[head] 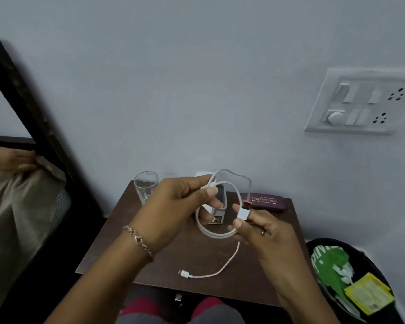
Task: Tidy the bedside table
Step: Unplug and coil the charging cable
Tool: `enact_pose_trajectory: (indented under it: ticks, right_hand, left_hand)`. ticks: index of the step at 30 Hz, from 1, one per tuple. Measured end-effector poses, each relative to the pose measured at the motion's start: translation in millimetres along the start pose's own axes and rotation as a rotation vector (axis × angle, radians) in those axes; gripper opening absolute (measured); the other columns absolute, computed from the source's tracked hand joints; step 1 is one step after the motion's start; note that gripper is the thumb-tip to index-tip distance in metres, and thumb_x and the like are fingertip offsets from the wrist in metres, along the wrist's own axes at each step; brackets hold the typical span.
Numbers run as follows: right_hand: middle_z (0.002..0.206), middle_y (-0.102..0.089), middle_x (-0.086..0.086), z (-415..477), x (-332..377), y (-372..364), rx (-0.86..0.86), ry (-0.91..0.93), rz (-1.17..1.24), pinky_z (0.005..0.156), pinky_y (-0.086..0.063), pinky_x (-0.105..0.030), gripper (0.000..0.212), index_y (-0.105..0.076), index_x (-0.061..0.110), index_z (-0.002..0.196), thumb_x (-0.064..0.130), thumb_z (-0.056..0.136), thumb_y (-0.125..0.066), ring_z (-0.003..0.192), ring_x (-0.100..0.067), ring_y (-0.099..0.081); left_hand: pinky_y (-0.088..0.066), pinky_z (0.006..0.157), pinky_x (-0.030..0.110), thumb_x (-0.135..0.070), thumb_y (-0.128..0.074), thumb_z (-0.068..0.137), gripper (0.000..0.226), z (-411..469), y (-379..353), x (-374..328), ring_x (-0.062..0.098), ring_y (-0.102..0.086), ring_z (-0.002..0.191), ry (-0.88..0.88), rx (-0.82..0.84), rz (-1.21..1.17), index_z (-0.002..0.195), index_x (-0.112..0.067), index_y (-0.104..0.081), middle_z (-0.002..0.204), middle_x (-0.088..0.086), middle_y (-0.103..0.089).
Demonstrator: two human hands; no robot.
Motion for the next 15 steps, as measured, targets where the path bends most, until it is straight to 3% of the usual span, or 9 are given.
enact_pose_trajectory:
  ticks: [4, 7, 9, 12, 15]
  right_hand:
    - [0.084, -0.072, -0.001, 6.3, 1.0, -9.4, -0.012, 0.029, -0.026, 0.070, -0.058, -0.028, 0.045, -0.063, 0.031, 0.111, 0.001, 0.078, -0.070, 0.077, -0.013, -0.071]
    - [0.080, -0.065, -0.005, 11.3, 2.6, -9.1, -0.042, 0.032, -0.043, 0.063, -0.056, -0.021, 0.076, -0.037, 0.039, 0.129, -0.002, 0.075, -0.072, 0.070, -0.011, -0.069]
    - [0.085, -0.065, -0.005, 15.4, 2.8, -13.1, 0.011, 0.033, -0.097, 0.069, -0.058, -0.025, 0.089, -0.027, 0.049, 0.135, -0.002, 0.076, -0.071, 0.075, -0.014, -0.069]
    - [0.098, -0.066, -0.002, 20.9, -2.7, -18.5, 0.061, 0.014, -0.155, 0.080, -0.058, -0.037, 0.077, -0.039, 0.045, 0.133, 0.003, 0.077, -0.071, 0.084, -0.017, -0.070]
    - [0.103, -0.066, -0.003, 23.1, -8.0, -18.1, 0.054, -0.021, -0.148, 0.081, -0.058, -0.036, 0.064, -0.051, 0.033, 0.129, 0.003, 0.077, -0.072, 0.083, -0.017, -0.071]
  left_hand:
    - [-0.059, 0.063, 0.034, -0.031, -0.060, 0.074, 0.022, -4.8, 9.9, -9.6, 0.018, -0.064, 0.055, -0.020, -0.011, 0.078, 0.089, -0.022, -0.074, 0.063, 0.001, -0.068]
    - [-0.055, 0.062, 0.033, -0.022, -0.060, 0.084, 0.015, -3.6, 18.6, -7.5, 0.017, -0.063, 0.056, -0.018, -0.007, 0.197, 0.092, -0.023, -0.072, 0.058, -0.001, -0.065]
    - [-0.050, 0.061, 0.029, -0.023, -0.058, 0.087, 0.015, -1.5, 23.9, -7.6, 0.013, -0.063, 0.057, -0.040, 0.011, 0.320, 0.094, -0.025, -0.071, 0.056, -0.003, -0.065]
    - [-0.042, 0.061, 0.023, -0.028, -0.059, 0.088, 0.014, -0.6, 27.6, -12.2, 0.007, -0.059, 0.057, -0.102, 0.045, 0.416, 0.096, -0.030, -0.070, 0.055, -0.006, -0.064]
    - [-0.048, 0.070, 0.027, -0.039, -0.058, 0.080, 0.020, -1.7, 28.6, -13.2, 0.006, -0.062, 0.061, -0.158, 0.026, 0.446, 0.095, -0.035, -0.070, 0.058, -0.007, -0.065]
Point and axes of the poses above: each hand's wrist, its own z-axis towards the middle knuckle, its own y-axis out of the back of the hand, x = y × z, the point moved 6 cm from there along z, towards the middle knuckle
